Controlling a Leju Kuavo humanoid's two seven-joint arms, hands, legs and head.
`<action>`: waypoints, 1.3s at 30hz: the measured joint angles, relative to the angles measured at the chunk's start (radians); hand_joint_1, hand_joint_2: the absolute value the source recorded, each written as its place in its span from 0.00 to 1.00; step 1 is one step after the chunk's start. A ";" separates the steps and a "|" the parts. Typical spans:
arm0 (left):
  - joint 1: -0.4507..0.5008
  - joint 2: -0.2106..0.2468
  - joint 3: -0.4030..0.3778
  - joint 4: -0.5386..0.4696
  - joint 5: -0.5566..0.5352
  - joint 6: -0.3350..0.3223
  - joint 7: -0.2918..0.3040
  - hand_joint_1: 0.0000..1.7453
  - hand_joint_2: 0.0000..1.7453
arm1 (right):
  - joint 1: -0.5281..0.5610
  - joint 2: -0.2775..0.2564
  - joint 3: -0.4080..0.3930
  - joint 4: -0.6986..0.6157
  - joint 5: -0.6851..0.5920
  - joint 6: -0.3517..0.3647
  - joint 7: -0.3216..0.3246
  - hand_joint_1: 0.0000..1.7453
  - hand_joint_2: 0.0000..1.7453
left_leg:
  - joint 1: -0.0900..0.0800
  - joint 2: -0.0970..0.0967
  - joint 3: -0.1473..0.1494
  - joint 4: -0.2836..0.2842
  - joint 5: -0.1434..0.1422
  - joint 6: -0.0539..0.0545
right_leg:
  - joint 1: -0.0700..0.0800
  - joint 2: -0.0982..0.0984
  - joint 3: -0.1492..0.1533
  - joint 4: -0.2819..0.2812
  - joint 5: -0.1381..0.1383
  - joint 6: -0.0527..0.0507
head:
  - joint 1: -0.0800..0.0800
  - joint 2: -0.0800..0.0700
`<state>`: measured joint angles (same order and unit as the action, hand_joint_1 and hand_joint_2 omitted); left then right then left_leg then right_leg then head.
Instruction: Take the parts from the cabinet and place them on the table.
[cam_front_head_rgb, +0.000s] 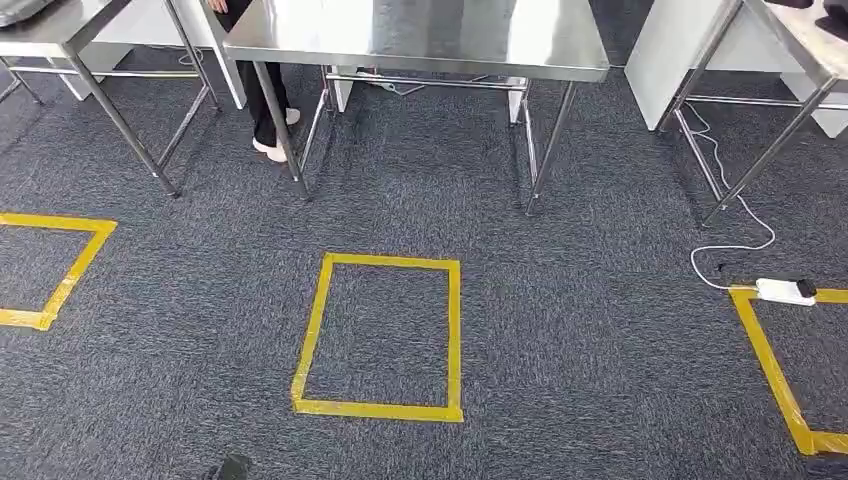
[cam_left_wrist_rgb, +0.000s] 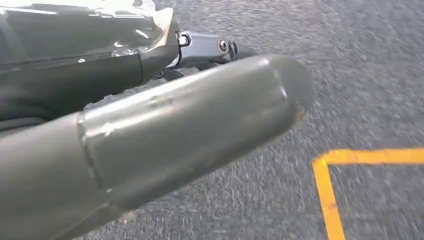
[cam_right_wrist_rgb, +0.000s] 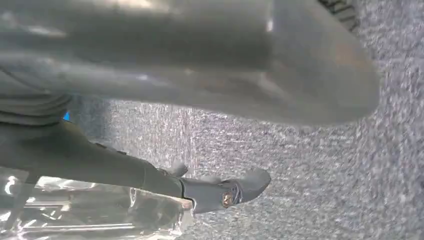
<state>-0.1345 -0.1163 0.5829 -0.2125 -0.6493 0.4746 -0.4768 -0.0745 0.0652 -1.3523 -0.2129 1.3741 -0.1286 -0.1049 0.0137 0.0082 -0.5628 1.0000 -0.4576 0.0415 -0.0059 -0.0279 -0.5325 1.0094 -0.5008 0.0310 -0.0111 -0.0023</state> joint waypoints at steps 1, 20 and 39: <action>-0.001 0.001 0.000 0.000 0.000 0.000 -0.001 0.00 0.00 | 0.001 0.000 0.003 0.000 0.002 0.000 -0.001 0.00 0.00 | 0.000 -0.004 -0.001 -0.003 0.003 0.007 | 0.001 0.008 -0.018 0.041 -0.028 -0.005 | 0.003 0.000; 0.005 0.002 0.000 0.000 0.000 0.006 -0.009 0.00 0.00 | 0.004 0.000 0.008 0.000 0.003 -0.001 -0.007 0.00 0.00 | 0.003 -0.017 -0.159 0.317 -0.151 -0.047 | -0.015 0.010 0.019 -0.035 0.021 -0.036 | -0.002 0.000; 0.001 0.006 0.003 0.000 0.000 0.009 -0.008 0.00 0.00 | 0.006 0.005 0.011 -0.001 0.006 -0.002 -0.010 0.00 0.00 | -0.006 -0.050 -0.020 0.006 0.013 0.008 | -0.009 0.031 -0.024 0.079 -0.033 0.033 | 0.003 0.000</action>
<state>-0.1337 -0.1106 0.5856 -0.2125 -0.6493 0.4837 -0.4852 -0.0688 0.0702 -1.3409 -0.2140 1.3798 -0.1308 -0.1152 0.0078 -0.0419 -0.5828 1.0058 -0.4447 0.0499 -0.0154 0.0030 -0.5570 1.0884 -0.5338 0.0642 -0.0080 -0.0023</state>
